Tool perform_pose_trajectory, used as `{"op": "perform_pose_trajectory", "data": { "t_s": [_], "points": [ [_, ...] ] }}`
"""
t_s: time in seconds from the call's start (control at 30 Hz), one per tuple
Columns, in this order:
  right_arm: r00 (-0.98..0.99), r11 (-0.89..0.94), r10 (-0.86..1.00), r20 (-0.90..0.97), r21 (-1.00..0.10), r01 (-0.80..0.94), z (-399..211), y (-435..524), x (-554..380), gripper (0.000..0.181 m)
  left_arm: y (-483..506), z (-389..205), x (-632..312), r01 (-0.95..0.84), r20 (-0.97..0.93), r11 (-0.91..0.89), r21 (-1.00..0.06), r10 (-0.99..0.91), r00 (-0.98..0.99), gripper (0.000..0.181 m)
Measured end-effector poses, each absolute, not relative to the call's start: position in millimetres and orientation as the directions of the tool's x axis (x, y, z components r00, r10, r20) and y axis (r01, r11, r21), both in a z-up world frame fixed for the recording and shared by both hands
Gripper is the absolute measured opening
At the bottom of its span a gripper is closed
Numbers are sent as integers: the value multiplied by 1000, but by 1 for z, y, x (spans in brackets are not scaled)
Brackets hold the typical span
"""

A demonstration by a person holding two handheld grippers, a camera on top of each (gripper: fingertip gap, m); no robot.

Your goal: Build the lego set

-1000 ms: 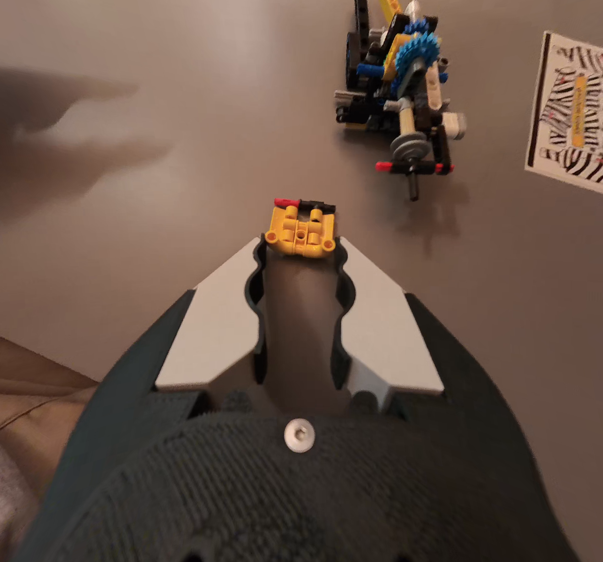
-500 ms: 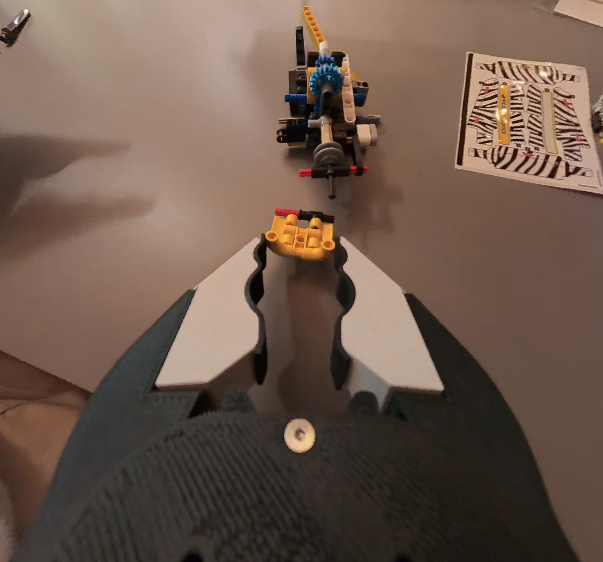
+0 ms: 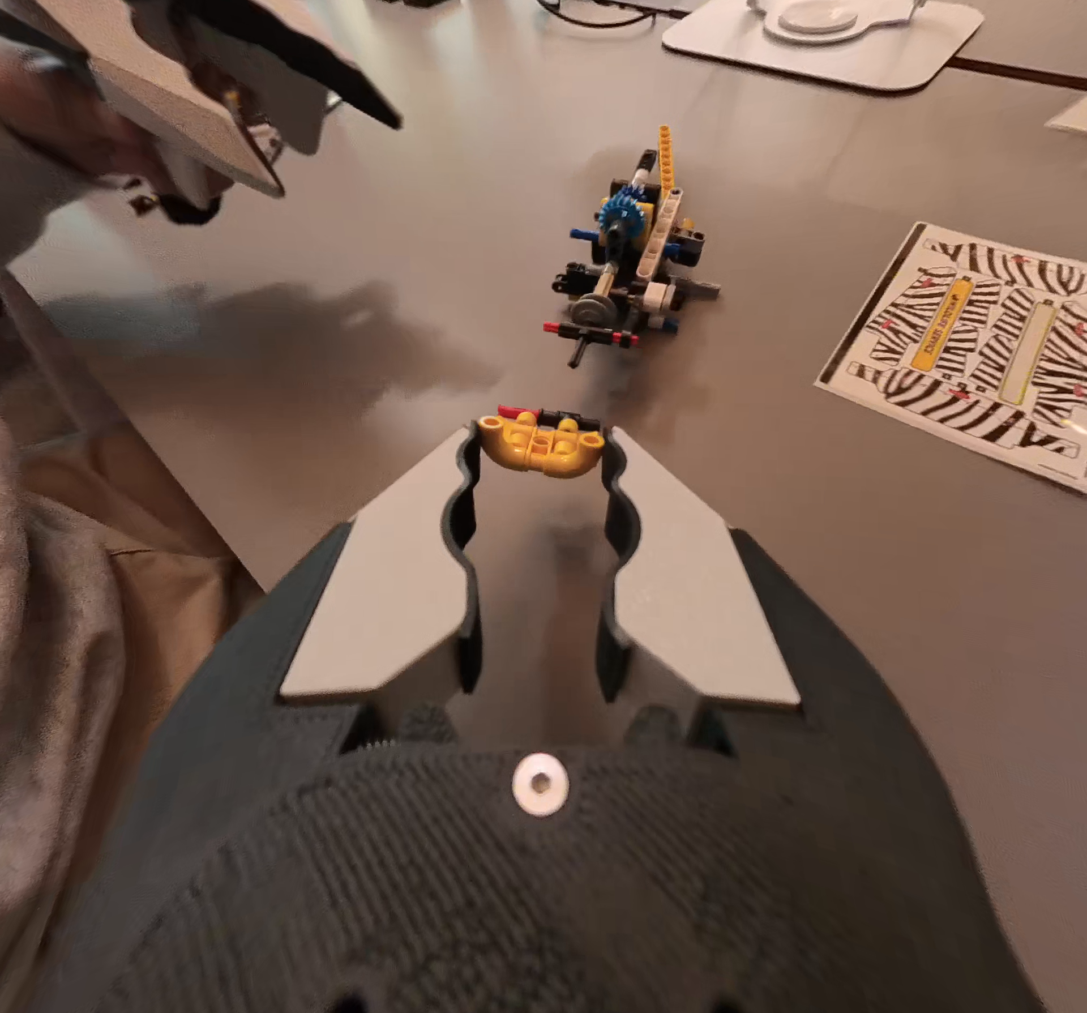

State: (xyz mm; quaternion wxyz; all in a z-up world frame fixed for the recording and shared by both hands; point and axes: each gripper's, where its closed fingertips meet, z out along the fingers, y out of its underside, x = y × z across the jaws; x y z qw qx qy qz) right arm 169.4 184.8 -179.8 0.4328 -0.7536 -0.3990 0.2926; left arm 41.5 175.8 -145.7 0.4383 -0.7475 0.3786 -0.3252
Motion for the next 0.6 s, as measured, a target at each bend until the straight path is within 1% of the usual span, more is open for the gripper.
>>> {"op": "perform_pose_trajectory", "data": {
  "t_s": [0.07, 0.13, 0.3, 0.33, 0.47, 0.5, 0.6],
  "points": [
    [503, -313, 856, -123, -896, 314, -182, 186, 175, 41, 187, -147, 54, -434, 45, -243, -867, -907, 418, 65],
    [495, -324, 857, -146, -899, 296, -185, 185, 178, 41, 204, -147, 61, -541, -38, -169, -824, -936, 350, 65],
    [457, -300, 877, -149, -913, 277, -178, 181, 178, 40, 234, -146, 84, -685, -110, -48, -727, -977, 185, 52],
    [450, -307, 878, -163, -912, 270, -178, 181, 178, 40, 239, -151, 88, -718, -125, -24, -696, -980, 154, 47],
    [436, -336, 876, -207, -910, 244, -179, 181, 181, 40, 265, -174, 93, -855, -243, 90, -511, -969, 44, 47],
    [439, -339, 873, -211, -911, 237, -178, 182, 183, 40, 266, -177, 96, -867, -233, 104, -487, -972, 14, 49],
    [441, -357, 865, -239, -911, 205, -175, 183, 186, 41, 260, -182, 105, -882, -126, 117, -456, -990, -66, 63]
  ]
}}
